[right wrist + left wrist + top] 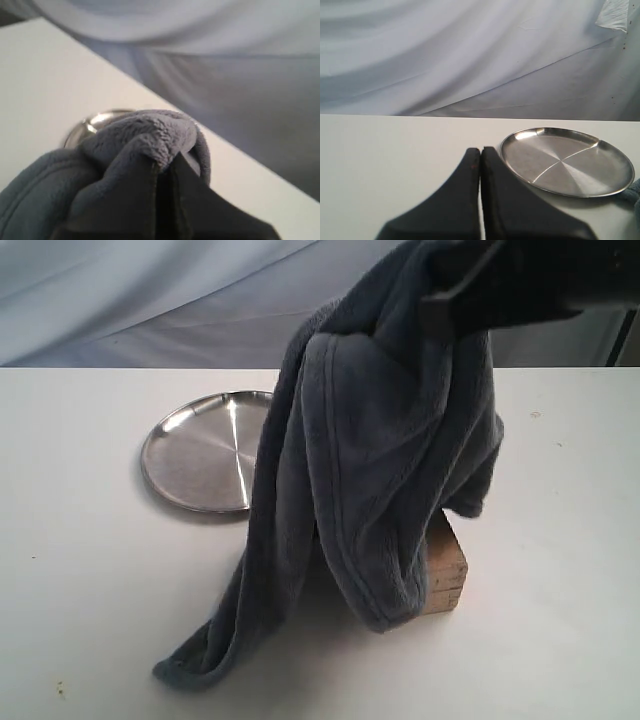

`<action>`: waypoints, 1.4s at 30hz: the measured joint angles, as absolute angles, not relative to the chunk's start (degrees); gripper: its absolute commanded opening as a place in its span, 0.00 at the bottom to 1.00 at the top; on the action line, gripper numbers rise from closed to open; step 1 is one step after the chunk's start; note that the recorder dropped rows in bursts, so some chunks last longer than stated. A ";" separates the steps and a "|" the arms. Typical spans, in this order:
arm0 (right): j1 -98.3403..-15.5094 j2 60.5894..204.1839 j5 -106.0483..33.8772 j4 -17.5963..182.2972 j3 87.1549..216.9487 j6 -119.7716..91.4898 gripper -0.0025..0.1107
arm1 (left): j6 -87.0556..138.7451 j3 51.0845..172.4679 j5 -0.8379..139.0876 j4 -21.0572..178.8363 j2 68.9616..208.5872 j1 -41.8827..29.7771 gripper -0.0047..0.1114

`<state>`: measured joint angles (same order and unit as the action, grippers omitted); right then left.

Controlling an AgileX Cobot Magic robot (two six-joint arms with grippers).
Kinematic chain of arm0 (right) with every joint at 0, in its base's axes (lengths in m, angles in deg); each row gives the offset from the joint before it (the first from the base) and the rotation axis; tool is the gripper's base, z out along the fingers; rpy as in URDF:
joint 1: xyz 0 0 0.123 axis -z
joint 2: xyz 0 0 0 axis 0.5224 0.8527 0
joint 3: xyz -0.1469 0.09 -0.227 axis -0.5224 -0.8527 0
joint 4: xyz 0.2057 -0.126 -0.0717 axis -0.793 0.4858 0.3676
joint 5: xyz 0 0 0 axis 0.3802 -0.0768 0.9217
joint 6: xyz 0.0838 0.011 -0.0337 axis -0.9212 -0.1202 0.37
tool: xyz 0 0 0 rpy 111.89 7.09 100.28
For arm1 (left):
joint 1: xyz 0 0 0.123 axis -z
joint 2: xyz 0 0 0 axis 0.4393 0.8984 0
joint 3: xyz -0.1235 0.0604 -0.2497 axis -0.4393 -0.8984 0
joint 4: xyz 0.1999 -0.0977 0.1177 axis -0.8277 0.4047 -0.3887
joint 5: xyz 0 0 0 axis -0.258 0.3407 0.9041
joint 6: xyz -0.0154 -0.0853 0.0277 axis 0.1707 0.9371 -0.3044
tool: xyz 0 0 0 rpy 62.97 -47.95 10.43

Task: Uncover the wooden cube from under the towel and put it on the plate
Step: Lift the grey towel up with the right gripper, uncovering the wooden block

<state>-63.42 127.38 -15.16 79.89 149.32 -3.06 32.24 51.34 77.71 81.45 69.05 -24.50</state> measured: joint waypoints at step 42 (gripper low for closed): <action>-53.15 141.50 -55.45 71.58 149.32 -4.46 0.02 | 32.24 51.34 77.71 81.45 69.05 -24.50 0.05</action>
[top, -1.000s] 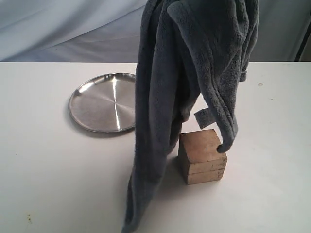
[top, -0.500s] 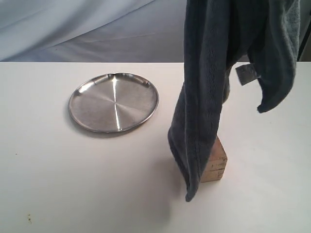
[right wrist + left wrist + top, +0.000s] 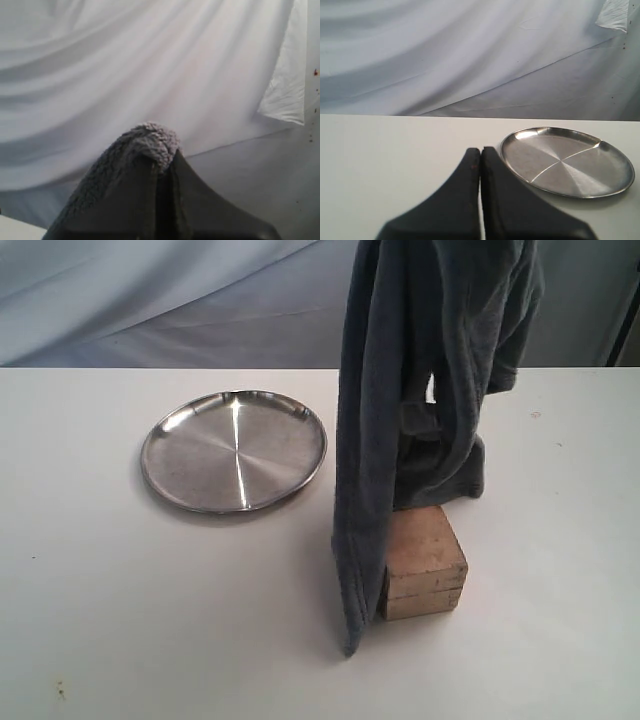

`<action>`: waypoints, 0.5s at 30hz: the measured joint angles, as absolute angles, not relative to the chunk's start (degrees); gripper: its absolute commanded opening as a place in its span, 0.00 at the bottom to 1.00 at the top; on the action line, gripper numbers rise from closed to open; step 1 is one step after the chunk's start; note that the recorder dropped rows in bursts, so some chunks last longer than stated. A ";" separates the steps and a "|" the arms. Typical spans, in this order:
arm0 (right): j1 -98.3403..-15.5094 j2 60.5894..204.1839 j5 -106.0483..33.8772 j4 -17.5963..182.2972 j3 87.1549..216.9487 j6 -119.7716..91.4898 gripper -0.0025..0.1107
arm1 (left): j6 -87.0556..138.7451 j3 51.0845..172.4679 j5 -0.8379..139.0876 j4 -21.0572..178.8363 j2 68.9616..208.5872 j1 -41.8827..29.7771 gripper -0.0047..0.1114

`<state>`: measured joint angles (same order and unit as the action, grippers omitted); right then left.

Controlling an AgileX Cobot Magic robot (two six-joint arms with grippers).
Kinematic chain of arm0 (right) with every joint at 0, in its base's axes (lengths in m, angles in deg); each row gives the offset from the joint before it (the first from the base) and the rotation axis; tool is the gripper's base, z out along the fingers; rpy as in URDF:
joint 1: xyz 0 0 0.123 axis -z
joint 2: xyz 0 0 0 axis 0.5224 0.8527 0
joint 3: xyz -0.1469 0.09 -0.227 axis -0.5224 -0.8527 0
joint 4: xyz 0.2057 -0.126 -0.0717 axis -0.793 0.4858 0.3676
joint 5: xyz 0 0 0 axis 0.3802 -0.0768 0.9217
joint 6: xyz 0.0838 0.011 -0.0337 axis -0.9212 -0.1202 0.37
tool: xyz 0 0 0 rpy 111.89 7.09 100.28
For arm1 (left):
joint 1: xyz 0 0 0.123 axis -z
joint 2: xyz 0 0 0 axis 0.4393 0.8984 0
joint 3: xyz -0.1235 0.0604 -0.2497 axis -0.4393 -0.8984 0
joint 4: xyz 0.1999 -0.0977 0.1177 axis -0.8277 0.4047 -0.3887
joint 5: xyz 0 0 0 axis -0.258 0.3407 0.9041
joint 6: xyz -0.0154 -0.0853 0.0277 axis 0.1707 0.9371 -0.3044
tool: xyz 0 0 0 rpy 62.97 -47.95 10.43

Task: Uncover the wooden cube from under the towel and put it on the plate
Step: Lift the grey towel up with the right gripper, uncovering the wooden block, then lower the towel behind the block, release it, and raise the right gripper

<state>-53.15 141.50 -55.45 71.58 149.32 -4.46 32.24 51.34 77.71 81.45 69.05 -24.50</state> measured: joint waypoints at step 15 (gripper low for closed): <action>-53.15 154.95 -55.97 71.46 149.32 1.32 0.02 | 32.24 51.34 77.71 81.45 69.05 -24.50 0.05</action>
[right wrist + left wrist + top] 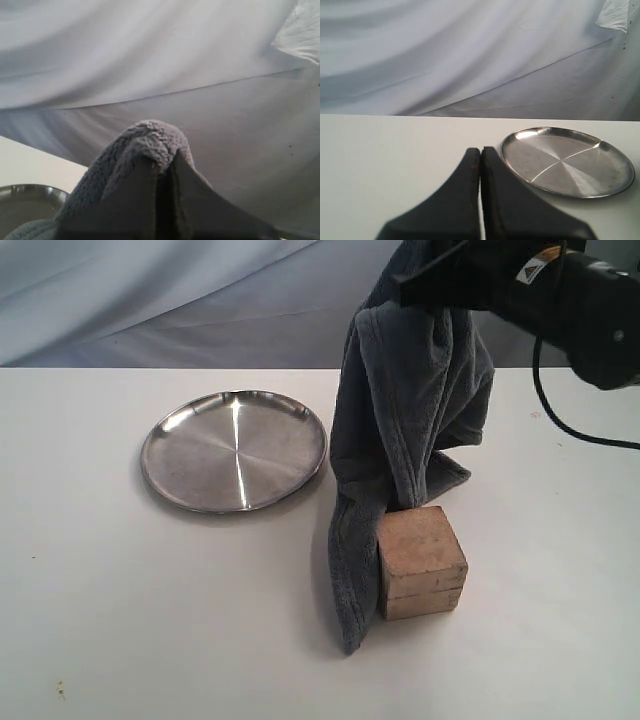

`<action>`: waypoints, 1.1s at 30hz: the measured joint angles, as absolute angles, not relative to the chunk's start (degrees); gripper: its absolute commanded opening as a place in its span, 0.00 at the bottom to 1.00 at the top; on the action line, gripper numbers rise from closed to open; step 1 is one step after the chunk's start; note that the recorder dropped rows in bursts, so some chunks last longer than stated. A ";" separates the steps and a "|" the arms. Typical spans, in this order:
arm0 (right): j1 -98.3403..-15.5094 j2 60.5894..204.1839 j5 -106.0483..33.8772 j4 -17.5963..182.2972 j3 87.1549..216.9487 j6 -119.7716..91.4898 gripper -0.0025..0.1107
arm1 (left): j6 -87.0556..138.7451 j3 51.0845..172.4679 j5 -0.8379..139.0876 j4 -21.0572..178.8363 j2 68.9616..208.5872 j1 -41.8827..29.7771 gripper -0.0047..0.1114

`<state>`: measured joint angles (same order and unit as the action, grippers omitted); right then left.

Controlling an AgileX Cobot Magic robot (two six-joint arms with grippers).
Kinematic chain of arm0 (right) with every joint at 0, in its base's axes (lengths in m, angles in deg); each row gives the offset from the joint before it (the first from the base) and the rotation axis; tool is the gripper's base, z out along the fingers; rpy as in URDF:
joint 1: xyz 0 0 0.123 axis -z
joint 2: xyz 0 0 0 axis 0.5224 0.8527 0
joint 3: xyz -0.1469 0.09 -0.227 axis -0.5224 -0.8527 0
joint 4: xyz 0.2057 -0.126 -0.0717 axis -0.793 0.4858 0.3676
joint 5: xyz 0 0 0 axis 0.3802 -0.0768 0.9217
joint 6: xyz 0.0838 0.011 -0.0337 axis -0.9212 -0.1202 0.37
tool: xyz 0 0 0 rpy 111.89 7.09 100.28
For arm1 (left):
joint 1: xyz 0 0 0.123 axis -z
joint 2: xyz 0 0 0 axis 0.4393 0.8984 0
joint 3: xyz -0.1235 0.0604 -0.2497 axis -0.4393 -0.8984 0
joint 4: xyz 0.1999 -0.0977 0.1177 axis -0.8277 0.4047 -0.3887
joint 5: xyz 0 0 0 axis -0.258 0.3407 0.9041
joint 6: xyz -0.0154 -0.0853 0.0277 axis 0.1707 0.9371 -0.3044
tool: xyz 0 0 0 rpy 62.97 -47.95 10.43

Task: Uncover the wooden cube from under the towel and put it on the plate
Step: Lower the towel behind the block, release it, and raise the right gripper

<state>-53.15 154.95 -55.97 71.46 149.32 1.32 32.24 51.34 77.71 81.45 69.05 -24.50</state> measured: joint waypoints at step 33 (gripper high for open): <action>-53.15 172.65 -45.05 71.28 149.32 1.51 0.25 | 32.24 51.34 77.71 81.45 69.05 -24.50 0.05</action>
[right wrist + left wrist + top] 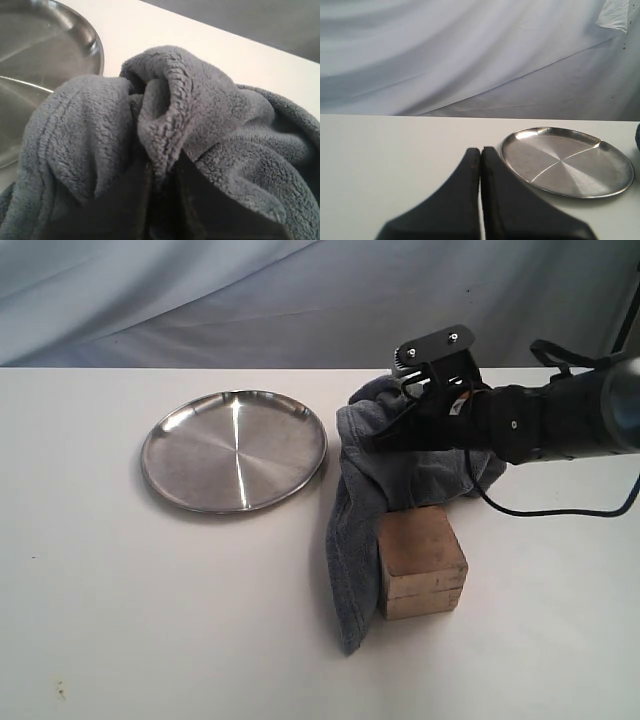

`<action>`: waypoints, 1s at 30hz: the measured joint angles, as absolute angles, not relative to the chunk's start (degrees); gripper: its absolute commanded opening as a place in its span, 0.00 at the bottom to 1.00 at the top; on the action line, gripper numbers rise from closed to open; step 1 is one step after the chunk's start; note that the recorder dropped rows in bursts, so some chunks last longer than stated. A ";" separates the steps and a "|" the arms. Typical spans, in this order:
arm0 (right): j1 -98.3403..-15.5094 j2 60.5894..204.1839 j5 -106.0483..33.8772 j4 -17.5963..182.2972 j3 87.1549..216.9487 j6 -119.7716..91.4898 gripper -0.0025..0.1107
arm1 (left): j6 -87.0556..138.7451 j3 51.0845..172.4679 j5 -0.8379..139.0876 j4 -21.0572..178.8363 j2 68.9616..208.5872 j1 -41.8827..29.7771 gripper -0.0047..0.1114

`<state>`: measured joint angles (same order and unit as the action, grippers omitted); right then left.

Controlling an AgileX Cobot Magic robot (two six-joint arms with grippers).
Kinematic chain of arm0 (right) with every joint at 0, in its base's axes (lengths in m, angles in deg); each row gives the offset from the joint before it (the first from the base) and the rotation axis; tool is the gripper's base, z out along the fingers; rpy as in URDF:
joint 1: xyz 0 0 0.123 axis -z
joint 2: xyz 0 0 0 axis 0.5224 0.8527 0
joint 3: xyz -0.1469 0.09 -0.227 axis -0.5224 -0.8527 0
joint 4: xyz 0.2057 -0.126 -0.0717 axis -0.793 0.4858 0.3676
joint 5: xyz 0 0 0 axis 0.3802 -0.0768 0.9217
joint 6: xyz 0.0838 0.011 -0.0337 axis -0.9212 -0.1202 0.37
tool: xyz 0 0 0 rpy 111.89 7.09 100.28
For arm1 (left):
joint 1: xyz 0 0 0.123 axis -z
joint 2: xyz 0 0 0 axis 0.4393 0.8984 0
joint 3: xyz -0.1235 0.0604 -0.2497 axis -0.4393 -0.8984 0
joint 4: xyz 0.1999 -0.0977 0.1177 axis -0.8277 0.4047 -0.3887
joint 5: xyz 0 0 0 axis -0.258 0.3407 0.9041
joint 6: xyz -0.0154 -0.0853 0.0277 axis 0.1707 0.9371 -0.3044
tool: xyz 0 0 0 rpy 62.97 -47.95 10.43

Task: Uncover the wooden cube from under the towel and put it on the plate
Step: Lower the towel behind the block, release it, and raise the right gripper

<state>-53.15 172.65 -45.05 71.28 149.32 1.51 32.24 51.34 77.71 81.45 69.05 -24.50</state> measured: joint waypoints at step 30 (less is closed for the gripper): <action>-66.19 151.35 -8.39 77.98 148.16 -7.46 0.62 | 32.24 51.34 77.71 81.45 69.05 -24.50 0.05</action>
<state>-66.19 151.35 -8.39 77.98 148.16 -7.46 32.24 51.34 77.71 81.45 69.05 -24.50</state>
